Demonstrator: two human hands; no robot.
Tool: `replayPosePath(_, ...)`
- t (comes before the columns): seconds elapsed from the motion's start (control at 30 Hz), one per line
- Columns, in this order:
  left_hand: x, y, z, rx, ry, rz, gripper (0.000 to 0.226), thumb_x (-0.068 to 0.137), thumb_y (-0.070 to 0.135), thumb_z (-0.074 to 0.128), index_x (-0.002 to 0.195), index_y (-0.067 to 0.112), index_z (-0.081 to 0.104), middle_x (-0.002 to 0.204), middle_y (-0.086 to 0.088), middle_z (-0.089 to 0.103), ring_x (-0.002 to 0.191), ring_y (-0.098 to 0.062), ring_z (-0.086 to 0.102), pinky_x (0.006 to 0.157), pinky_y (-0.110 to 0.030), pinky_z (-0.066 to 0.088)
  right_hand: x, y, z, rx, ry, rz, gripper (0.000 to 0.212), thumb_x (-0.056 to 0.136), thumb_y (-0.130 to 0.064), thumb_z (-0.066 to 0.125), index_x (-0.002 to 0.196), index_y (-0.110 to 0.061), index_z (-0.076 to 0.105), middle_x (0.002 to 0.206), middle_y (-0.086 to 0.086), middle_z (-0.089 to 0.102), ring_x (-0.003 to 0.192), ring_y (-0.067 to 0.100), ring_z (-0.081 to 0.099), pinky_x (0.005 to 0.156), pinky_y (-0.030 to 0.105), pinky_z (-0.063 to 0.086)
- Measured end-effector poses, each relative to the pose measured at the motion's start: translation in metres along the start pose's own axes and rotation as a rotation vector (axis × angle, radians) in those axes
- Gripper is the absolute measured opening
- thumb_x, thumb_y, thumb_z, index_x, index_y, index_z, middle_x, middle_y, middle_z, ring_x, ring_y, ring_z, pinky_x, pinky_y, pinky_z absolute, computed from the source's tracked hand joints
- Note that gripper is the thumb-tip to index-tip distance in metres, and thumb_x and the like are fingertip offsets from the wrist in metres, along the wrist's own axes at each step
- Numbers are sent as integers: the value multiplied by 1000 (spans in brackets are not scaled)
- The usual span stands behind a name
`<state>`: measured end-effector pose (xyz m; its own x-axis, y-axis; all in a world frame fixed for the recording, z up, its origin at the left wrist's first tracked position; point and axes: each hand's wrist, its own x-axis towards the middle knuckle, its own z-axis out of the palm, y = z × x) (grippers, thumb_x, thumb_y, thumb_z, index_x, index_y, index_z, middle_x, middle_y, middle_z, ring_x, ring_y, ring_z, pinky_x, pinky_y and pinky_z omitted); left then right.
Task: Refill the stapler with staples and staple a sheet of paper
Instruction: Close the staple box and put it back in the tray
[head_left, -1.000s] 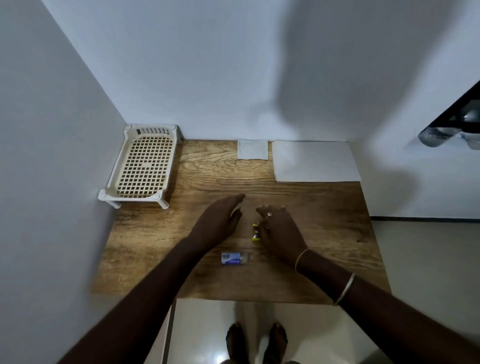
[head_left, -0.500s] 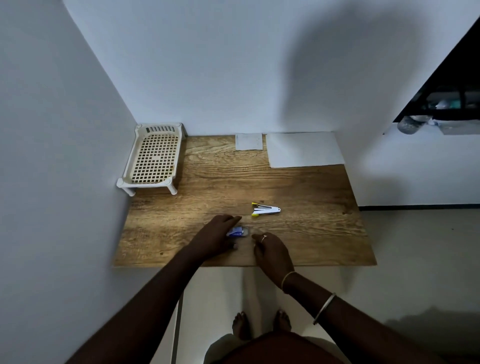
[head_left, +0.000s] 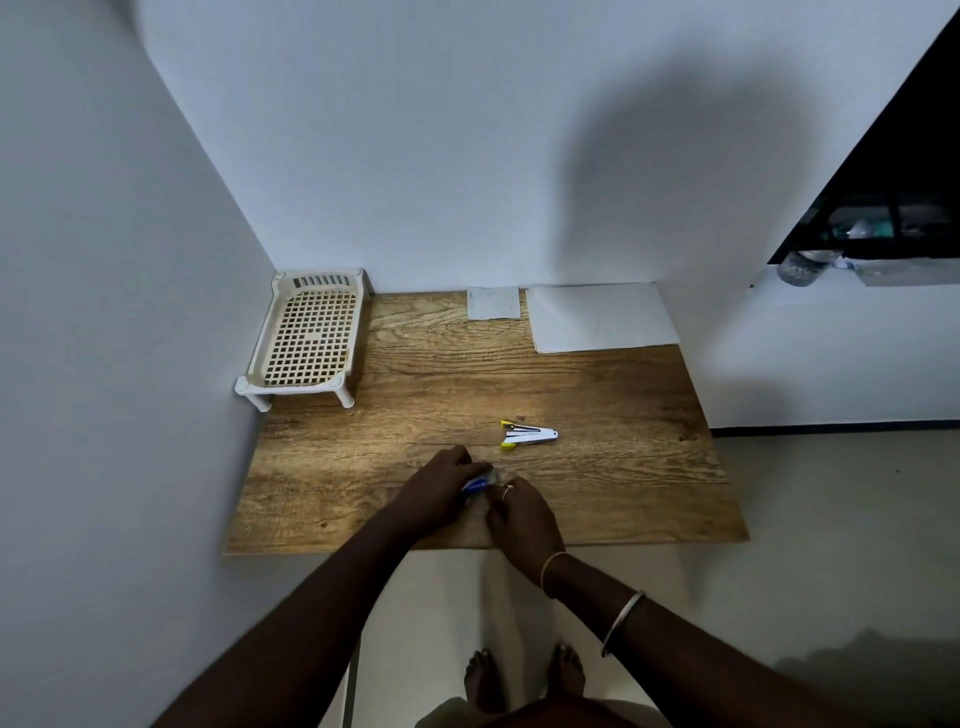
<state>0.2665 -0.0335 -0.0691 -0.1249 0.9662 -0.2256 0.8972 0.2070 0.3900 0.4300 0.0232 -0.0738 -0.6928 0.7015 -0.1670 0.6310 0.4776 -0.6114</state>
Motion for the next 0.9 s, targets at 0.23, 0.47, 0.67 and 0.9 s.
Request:
replayPosePath(0.23,1,4,-1,3,2,-22,51,92,8,63,140,22,55,127,-7,53,117,-26,49,92,-38,46,3,0,5,76,25,87,22,94,-13,55,110,-8,70,111,11,63,105,26,60,87,35,46)
replayPosePath(0.47,3,7,-4,6,-9,-46,47,88,6,66,130,24,58,122,-6,52,112,-25,50,87,-43,50,11,-2,8,108,-11,132,24,94,-14,54,113,-13,69,110,9,62,105,24,60,85,34,47)
replayPosePath(0.67,6,12,-21,-90,115,-63,46,84,10,70,126,23,58,118,-5,53,102,-24,57,80,-38,51,17,-9,-7,298,184,83,34,90,-8,62,121,-18,72,112,7,71,107,21,64,89,25,45)
replayPosePath(0.9,14,22,-62,-185,251,-30,44,82,9,70,120,24,54,110,-1,49,88,-21,57,64,-31,44,37,-25,-37,565,309,44,17,92,-9,68,107,-12,75,109,1,75,96,9,69,80,6,47)
